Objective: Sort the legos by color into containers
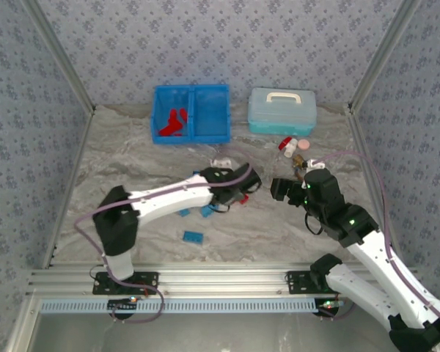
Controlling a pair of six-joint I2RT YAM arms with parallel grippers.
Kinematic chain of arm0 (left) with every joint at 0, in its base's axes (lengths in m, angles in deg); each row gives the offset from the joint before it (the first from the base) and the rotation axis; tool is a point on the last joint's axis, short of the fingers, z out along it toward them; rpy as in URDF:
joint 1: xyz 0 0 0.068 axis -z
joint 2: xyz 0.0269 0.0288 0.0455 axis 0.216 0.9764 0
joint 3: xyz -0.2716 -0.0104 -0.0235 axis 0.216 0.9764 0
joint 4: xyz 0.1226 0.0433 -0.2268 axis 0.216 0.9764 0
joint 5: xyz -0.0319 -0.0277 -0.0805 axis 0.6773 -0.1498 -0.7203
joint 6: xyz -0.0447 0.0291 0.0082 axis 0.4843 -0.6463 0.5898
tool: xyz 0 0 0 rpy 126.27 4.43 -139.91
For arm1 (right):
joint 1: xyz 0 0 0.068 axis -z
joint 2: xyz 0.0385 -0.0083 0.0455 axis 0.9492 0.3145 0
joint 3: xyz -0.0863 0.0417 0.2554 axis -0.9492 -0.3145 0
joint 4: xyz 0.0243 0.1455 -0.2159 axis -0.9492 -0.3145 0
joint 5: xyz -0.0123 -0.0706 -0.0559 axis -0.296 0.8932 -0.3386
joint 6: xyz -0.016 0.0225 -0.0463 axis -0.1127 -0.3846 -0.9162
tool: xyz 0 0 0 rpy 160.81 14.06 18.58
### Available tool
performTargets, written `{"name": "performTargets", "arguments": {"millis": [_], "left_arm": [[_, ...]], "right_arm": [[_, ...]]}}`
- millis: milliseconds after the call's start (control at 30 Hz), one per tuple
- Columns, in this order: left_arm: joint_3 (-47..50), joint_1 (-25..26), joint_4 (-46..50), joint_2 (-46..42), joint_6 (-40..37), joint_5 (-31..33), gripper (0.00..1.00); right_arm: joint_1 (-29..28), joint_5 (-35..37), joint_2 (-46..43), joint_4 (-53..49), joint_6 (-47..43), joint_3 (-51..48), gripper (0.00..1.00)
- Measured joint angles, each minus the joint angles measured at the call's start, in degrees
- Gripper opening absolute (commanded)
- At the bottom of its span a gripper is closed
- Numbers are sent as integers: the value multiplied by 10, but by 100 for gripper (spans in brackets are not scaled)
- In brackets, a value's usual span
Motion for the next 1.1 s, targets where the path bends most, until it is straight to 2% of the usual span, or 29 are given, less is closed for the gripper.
{"name": "performTargets", "arguments": {"millis": [133, 267, 400, 567, 800, 933, 1100], "left_arm": [[-2, -94, -5, -50, -64, 6, 29], [-36, -216, -13, -35, -144, -45, 28], [-150, -318, -7, 51, -206, -99, 27], [-340, -400, 19, 197, -245, -166, 25], [-642, -464, 75, 414, -288, -208, 26], [-665, -468, 76, 454, -308, -209, 29], [-665, -467, 57, 479, -324, -209, 45]], "right_arm": [[0, 0, 9, 7, 2, 0, 100], [0, -2, 16, 11, 2, 0, 100], [0, -2, 16, 14, 3, -2, 100], [2, -2, 16, 15, 4, -3, 100], [8, -2, 18, 15, 4, -3, 100], [12, -2, 21, 15, 4, -3, 100], [17, -2, 21, 14, 2, -2, 100]]}}
